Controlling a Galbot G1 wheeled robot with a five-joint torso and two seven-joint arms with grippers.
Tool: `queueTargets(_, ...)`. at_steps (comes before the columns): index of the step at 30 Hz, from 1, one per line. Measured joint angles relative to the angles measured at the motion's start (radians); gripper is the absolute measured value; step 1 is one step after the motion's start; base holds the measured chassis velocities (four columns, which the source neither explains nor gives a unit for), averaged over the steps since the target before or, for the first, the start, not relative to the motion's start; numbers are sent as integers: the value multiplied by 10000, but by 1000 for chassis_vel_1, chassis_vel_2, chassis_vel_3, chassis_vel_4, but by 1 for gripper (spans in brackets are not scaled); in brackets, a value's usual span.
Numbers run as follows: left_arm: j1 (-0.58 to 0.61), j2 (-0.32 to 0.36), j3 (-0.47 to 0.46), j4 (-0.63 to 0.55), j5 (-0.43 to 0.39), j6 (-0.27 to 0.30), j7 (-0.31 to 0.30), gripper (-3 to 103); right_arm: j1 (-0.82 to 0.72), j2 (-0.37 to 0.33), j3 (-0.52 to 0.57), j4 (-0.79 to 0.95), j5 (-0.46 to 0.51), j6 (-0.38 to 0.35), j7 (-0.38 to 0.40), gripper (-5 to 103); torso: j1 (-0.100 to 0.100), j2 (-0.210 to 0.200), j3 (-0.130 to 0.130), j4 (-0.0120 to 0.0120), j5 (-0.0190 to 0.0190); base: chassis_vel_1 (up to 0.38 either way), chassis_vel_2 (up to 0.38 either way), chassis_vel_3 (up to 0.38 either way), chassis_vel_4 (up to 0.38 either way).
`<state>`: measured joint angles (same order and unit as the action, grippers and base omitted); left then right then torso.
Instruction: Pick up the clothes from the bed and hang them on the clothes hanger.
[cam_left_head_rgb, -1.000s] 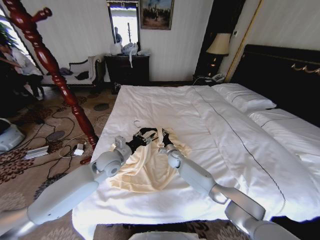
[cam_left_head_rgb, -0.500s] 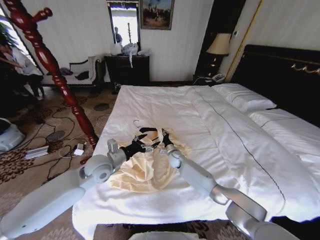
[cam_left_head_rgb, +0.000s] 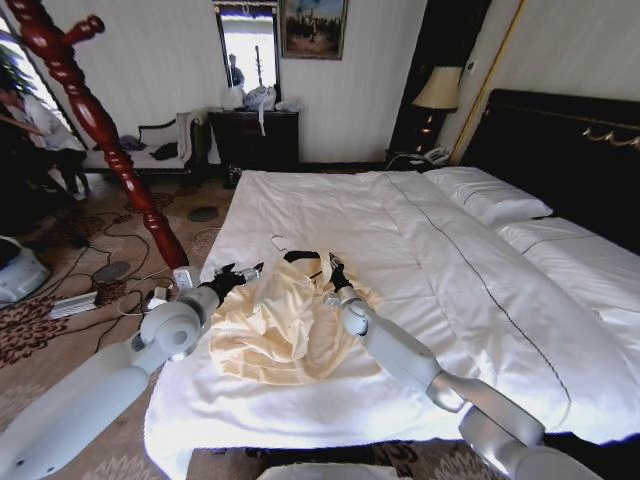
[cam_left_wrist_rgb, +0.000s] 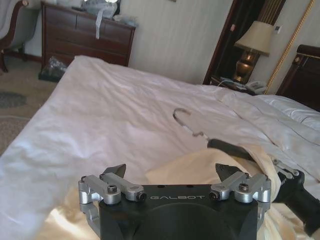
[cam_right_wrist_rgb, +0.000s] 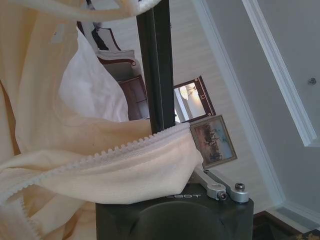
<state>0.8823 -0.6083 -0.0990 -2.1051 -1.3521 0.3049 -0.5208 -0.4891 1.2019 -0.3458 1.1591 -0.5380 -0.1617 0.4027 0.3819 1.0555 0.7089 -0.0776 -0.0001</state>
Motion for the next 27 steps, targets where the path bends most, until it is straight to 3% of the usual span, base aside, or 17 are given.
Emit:
queueTargets(5,-203,-239,257,188,-406,52,-96,100,41,-3,-36,123,2,-28,3,19,0,0,0,-4,1,0,0,0,0)
queueTargets(8,-372,-316,332,446,-871,157,275,101,45,-46,-56,206,6,-53,-3,19,1,0,0,-3,0,0,0,0,0)
queueTargets(9,-495,-320,378,574,-1204,239,760,98,43,-82,-71,259,10,-61,-11,19,1,0,0,-3,1,0,0,0,0)
queueTargets(10,-495,-320,378,574,-1204,239,760,98,43,-82,-71,259,10,-61,-11,19,1,0,0,-3,1,0,0,0,0)
queueTargets(13,-850,-277,670,939,-1485,354,2056,95,40,-122,-98,351,27,-87,-30,19,0,0,1,-3,1,0,0,0,0)
queueTargets(14,-850,-277,670,939,-1485,354,2056,95,40,-122,-98,351,27,-87,-30,19,0,0,1,-3,1,0,0,0,0)
queueTargets(16,-1159,-257,974,1214,-1544,313,3097,97,41,-120,-101,393,48,-122,-35,19,1,0,0,-3,1,0,0,0,0)
queueTargets(17,-1211,-290,1049,1270,-1677,324,3247,97,45,-128,-104,406,58,-131,-35,19,1,-1,1,-3,1,0,0,0,0)
queueTargets(23,-1180,-480,1165,1457,-1902,364,3229,99,60,-180,-102,424,91,-139,-36,19,0,0,0,-3,1,0,0,0,0)
queueTargets(27,-1145,-649,1199,1708,-1966,462,3006,78,82,-159,-112,372,86,-131,-35,19,1,0,1,-1,1,0,0,0,0)
